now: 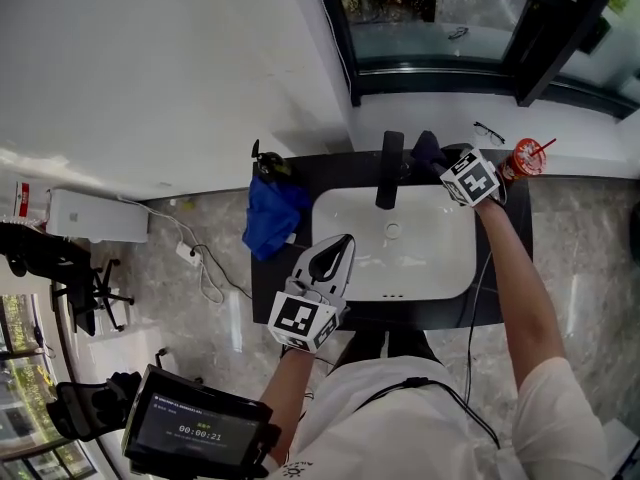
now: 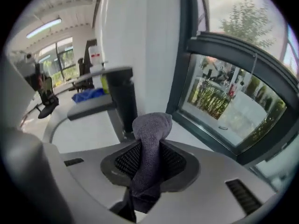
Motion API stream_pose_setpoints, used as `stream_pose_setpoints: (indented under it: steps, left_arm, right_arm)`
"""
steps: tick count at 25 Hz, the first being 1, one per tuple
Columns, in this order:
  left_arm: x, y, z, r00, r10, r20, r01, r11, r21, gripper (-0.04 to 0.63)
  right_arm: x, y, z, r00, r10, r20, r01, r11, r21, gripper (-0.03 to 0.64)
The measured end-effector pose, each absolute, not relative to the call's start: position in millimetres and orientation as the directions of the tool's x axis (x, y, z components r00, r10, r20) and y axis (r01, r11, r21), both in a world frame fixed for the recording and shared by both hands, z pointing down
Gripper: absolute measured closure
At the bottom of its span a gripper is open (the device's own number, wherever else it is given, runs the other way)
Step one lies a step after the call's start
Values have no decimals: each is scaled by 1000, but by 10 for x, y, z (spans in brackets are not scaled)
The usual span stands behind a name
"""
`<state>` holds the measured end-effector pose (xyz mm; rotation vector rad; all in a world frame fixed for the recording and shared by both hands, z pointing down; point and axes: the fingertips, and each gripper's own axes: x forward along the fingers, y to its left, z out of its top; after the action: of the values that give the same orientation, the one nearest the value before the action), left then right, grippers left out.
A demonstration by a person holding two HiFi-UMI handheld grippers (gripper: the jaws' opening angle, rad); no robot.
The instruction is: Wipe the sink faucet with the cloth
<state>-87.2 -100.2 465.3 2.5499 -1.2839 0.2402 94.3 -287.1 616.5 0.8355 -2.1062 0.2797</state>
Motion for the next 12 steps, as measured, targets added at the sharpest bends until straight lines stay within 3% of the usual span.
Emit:
stream_pose_setpoints:
  steps: [5, 9, 12]
  left_arm:
    - [-963, -981, 4679, 569, -773, 281, -821, -548, 157, 595]
    - [-1019, -924, 4674, 554, -784, 281, -832, -536, 146, 595]
    - [-1114, -944, 4683, 546, -787, 288, -837, -527, 148, 595]
  right_arm:
    - [680, -2649, 6693, -331, -329, 884, -518, 847, 121, 514]
    - [616, -2533, 6943, -308, -258, 916, -524, 849, 63, 514]
    - [471, -2691, 6782, -364, -308, 879, -502, 860, 93, 514]
